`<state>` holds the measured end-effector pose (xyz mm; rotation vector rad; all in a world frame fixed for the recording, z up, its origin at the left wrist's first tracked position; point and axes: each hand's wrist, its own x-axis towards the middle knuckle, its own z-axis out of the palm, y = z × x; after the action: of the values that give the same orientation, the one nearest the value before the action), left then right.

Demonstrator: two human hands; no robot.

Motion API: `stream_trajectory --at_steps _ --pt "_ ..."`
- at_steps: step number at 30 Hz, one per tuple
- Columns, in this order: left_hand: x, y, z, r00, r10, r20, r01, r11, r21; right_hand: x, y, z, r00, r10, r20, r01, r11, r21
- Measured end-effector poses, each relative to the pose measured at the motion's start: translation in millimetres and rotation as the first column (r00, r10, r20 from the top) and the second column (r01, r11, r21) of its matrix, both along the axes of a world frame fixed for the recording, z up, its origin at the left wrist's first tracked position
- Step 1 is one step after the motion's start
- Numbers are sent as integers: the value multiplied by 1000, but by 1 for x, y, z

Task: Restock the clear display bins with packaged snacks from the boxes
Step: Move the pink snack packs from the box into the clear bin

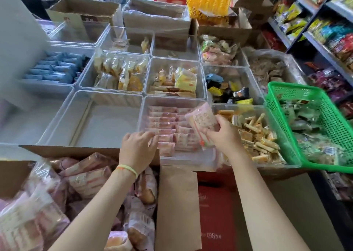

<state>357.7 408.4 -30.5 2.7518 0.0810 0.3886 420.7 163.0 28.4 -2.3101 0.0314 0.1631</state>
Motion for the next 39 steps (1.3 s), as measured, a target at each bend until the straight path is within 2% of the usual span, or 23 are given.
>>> stream_trajectory --at_steps 2,4,6,8,14,18,24,26,29,32,34,37,39 --pt "-3 -6 -19 999 20 -51 -12 988 156 25 2 -19 993 115 -34 -119 980 -159" --pt "-7 -11 -30 998 63 20 -66 972 225 44 14 -44 960 249 -124 -277 902 -331" --pt "-6 -14 -33 988 110 113 -133 964 230 56 26 -70 915 344 -209 -402 745 -532" --pt "-4 -15 -35 978 115 174 -156 957 243 66 37 -92 883 377 -279 -461 584 -668" --pt "6 -16 -39 963 141 228 -195 952 235 75 55 -141 803 396 -446 -582 358 -730" --pt "10 -17 -41 959 169 229 -224 945 239 67 52 -156 861 394 -320 -480 425 -768" --pt "19 -15 -43 960 175 218 -221 952 209 55 51 -150 903 406 -137 -351 518 -780" --pt "21 -15 -43 961 175 215 -220 953 208 55 54 -145 901 380 -207 -408 587 -699" --pt "22 -15 -42 964 175 198 -215 956 200 50 57 -144 841 336 -423 -529 671 -520" --pt "17 -15 -41 966 172 193 -210 956 204 46 57 -144 808 322 -494 -546 723 -422" --pt "12 -16 -39 970 173 171 -207 957 203 45 57 -137 827 313 -467 -510 766 -391" --pt "6 -17 -31 987 143 67 -153 972 178 38 60 -113 909 271 -316 -374 864 -336" --pt "3 -13 -24 997 78 1 -78 995 63 25 60 -90 941 233 -244 -291 926 -240"
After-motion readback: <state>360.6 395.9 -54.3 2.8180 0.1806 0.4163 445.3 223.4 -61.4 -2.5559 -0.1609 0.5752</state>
